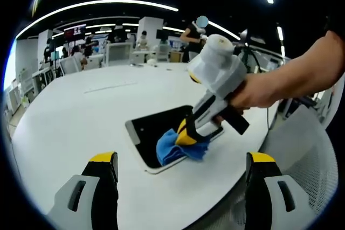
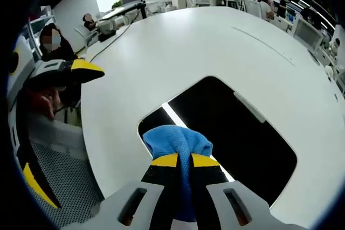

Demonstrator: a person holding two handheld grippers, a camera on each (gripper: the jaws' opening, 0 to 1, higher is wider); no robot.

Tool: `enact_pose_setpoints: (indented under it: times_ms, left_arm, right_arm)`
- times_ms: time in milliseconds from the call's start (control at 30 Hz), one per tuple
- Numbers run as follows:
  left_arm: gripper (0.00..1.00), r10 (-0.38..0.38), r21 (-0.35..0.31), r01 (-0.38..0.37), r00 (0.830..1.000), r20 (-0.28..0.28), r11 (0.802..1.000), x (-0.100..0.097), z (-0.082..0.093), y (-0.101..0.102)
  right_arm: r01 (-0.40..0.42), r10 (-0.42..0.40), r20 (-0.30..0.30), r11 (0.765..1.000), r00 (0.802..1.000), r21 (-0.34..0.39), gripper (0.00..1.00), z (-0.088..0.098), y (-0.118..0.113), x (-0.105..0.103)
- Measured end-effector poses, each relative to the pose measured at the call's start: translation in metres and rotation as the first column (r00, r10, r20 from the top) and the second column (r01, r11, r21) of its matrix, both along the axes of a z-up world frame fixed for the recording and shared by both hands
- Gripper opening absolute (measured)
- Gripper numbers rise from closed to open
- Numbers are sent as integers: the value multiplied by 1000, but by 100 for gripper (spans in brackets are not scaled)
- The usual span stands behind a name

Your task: Wipe the mirror surface with the cleaning cloth until all visible marks leave the cleaned area.

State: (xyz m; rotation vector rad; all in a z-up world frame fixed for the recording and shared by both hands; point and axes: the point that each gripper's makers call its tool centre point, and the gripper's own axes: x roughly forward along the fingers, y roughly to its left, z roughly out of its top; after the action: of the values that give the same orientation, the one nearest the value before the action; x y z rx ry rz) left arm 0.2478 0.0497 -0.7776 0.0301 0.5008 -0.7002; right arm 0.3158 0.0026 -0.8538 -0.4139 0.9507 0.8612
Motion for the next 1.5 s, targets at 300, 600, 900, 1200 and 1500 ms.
enact_pose_setpoints:
  times_ms: [300,600,900,1200,1500]
  left_arm:
    - [99,4,-2,-4,1000,2,1000,0,1,1]
    - [99,9,-4,-9,1000,5,1000,1,1,2]
    - [99,13,-7,-13,1000,5,1000,2,2,2]
    - [99,14,-7,-14,1000,3,1000,1,2,2]
    - [99,17,-10,-17,1000,2,1000,2,2,2]
  right_arm:
    - [-23,23,-3,1000,1000,3,2,0,14,-1]
    - [-46,46,-12,999,999,12,2,0,31,-2]
    - [-71,71,-13,997,997,10,2,1,39,-2]
    - [-88,88,-8,996,996,1,2,0,45,-2]
    - [-101,101,-15,995,995,0,2,0,45,-2]
